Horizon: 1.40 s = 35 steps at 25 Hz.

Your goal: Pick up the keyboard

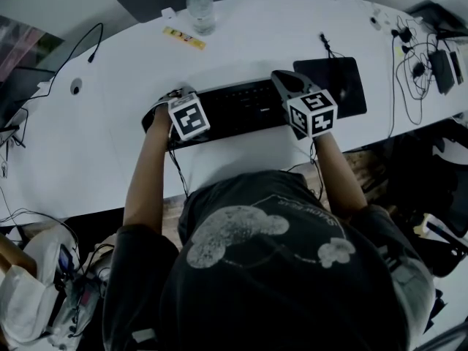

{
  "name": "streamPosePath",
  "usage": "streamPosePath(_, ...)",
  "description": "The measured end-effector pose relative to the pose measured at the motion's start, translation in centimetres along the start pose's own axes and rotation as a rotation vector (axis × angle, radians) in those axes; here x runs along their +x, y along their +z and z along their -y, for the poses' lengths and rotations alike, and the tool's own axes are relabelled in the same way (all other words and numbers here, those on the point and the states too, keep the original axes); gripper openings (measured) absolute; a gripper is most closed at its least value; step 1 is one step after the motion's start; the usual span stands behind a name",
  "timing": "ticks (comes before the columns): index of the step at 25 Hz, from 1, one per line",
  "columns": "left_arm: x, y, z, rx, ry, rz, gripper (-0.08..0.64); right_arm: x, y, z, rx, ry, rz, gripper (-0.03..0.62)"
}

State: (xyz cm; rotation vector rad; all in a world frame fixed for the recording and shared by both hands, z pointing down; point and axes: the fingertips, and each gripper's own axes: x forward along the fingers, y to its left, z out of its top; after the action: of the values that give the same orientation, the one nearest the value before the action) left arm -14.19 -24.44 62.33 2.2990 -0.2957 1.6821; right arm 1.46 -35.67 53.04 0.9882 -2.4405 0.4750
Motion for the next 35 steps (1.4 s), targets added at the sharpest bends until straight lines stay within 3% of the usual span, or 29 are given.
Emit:
streamPosePath(2,0.0,0.0,0.1,-0.001,0.003,-0.008,0.583,0.0,-0.1,-0.4,0.002,0.032,-0.005,0.003)
streamPosePath(5,0.0,-0.6,0.6,-0.012,-0.006,-0.032,0.583,-0.2,0.1,-1.2,-0.007,0.1,-0.016,0.09)
streamPosePath(9,-0.2,-0.1,0.4,0.003,0.033,-0.02,0.583,-0.3,0.0,-1.7,-0.09,0.161,-0.068,0.159)
streamPosePath(14,-0.7,-1.6,1.4,-0.024,0.037,-0.108,0.583,-0.6,-0.7,-3.0,-0.167,0.279,-0.148,0.274)
streamPosePath(19,-0.8,-1.5,1.4,-0.023,0.087,-0.139,0.583,-0.4,-0.8,-4.8,-0.228,0.419,-0.211,0.366)
streamPosePath(25,-1.2,-1.5,1.5,-0.017,0.138,-0.147,0.581,0.7,-1.8,-6.2,-0.35,0.554,-0.38,0.39)
streamPosePath(29,-1.5,-1.4,1.5,-0.01,0.176,-0.145,0.581,1.3,-3.4,-6.8,-0.42,0.664,-0.574,0.387)
streamPosePath(35,-1.7,-1.2,1.5,-0.004,0.213,-0.137,0.581,2.8,-4.9,-7.5,-0.464,0.796,-0.816,0.339)
